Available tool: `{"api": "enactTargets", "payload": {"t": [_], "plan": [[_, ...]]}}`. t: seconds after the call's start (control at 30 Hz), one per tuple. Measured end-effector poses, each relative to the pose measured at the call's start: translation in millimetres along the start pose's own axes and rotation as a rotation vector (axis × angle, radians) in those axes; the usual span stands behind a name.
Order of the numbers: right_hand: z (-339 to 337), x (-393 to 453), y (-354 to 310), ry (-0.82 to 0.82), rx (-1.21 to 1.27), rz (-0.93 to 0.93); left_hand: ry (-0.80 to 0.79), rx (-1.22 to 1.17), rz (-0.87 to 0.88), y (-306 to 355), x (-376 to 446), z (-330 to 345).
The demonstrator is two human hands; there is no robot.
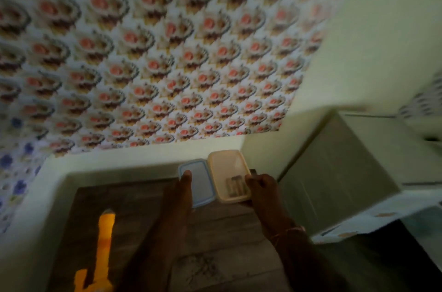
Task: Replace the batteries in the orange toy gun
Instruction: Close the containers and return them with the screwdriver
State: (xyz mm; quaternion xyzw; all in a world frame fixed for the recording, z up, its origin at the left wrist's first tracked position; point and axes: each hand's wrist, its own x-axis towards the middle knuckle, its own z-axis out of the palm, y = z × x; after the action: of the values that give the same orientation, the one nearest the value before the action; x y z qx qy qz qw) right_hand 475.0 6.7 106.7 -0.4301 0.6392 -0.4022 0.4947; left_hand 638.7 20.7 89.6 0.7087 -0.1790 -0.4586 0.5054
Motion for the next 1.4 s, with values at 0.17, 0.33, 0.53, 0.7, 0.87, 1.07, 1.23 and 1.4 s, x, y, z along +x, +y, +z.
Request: {"api": "enactTargets", "payload": {"t": [0.17, 0.33, 0.53, 0.7, 0.87, 1.07, 1.23, 1.4], "plan": [[-77, -6, -42, 0.172, -0.011, -0.087, -0.098, 0.108, 0.106, 54, -30, 63], [-170, 0, -48, 0.275, 0.036, -0.064, -0.220, 0.154, 0.128, 69, -70, 146], [-321, 22, -33, 0.343, 0.111, -0.023, -0.375, 0.059, -0.016, 45, -146, 272], [-432, 51, -20, 0.384, 0.059, -0.034, -0.467, -0.009, -0.119, 27, -199, 366], [-533, 82, -4, 0.374, 0.029, 0.037, -0.517, -0.046, -0.195, 9, -244, 451], [-598, 127, 19, 0.371, 0.017, 0.097, -0.505, 0.031, -0.173, 2, -249, 521], [-624, 169, 34, 0.375, 0.050, 0.124, -0.475, 0.103, -0.134, -11, -232, 575], [-639, 214, 50, 0.394, -0.003, 0.151, -0.413, 0.232, -0.096, -29, -197, 620]]}}
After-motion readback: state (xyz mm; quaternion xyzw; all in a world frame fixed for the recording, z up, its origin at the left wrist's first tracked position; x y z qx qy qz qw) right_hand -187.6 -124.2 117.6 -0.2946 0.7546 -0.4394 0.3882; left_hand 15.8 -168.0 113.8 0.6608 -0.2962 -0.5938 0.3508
